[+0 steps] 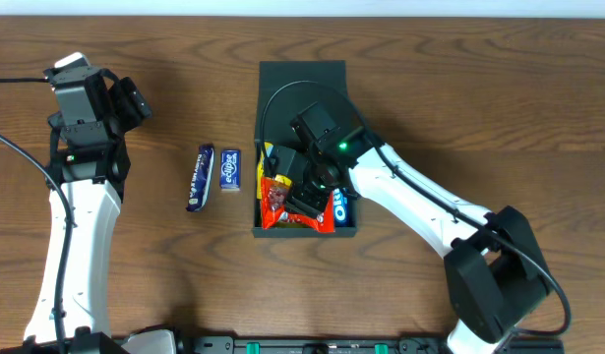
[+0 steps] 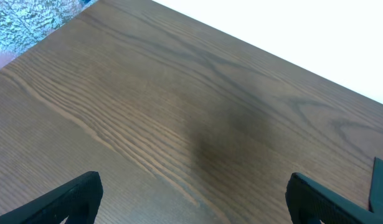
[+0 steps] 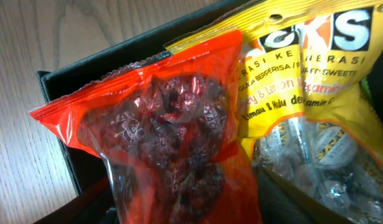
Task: Pack container
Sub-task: 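Carry the red bag into the box and lower it, then push the red bag down into the box with the right gripper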
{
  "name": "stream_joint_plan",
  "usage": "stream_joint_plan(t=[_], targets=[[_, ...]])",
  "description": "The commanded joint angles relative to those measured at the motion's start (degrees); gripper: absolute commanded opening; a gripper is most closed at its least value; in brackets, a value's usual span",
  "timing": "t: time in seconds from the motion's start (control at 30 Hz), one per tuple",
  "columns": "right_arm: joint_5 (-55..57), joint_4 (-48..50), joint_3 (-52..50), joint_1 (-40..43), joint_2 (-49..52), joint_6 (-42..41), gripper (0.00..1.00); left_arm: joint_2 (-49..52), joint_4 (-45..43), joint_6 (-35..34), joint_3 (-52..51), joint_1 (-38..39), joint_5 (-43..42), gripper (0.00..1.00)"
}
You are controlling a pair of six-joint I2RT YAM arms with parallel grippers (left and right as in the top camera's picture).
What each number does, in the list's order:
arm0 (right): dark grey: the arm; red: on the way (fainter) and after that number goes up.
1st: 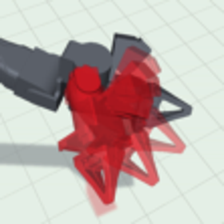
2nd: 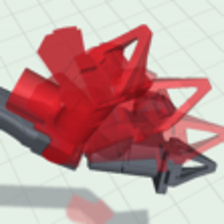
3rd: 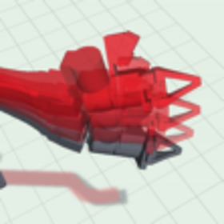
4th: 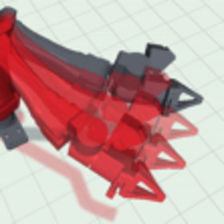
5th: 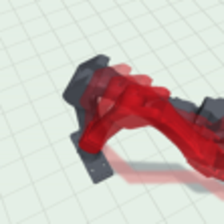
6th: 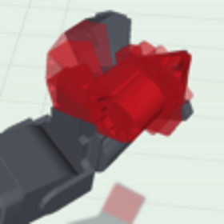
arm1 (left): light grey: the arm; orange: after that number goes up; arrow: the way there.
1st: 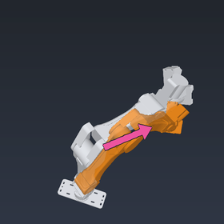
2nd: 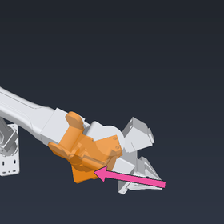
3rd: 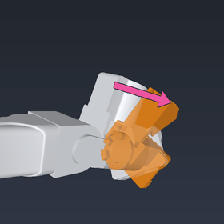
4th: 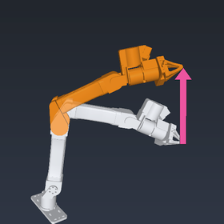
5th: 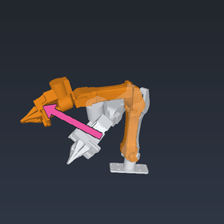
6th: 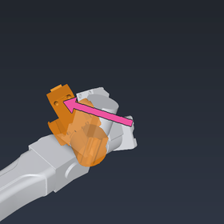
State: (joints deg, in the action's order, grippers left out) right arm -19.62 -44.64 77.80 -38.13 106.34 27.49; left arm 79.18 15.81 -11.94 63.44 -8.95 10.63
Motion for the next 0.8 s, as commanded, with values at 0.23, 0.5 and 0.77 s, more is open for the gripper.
stream_joint_plan(t=[0.23,0.5,0.77], targets=[[-0.8,0.0,5.5,-0.5,-8.3,-2.2,0.72,-0.6,-0.2,0.4,0.6,-0.3,-0.2,0.95],[-0.8,-5.2,5.4,-0.5,-10.7,1.1,0.02,-0.6,-0.2,0.4,0.6,-0.3,-0.2,0.95],[-0.8,-8.8,5.3,-0.5,-4.2,1.4,0.01,-0.6,-0.2,0.4,0.6,-0.3,-0.2,0.95]])
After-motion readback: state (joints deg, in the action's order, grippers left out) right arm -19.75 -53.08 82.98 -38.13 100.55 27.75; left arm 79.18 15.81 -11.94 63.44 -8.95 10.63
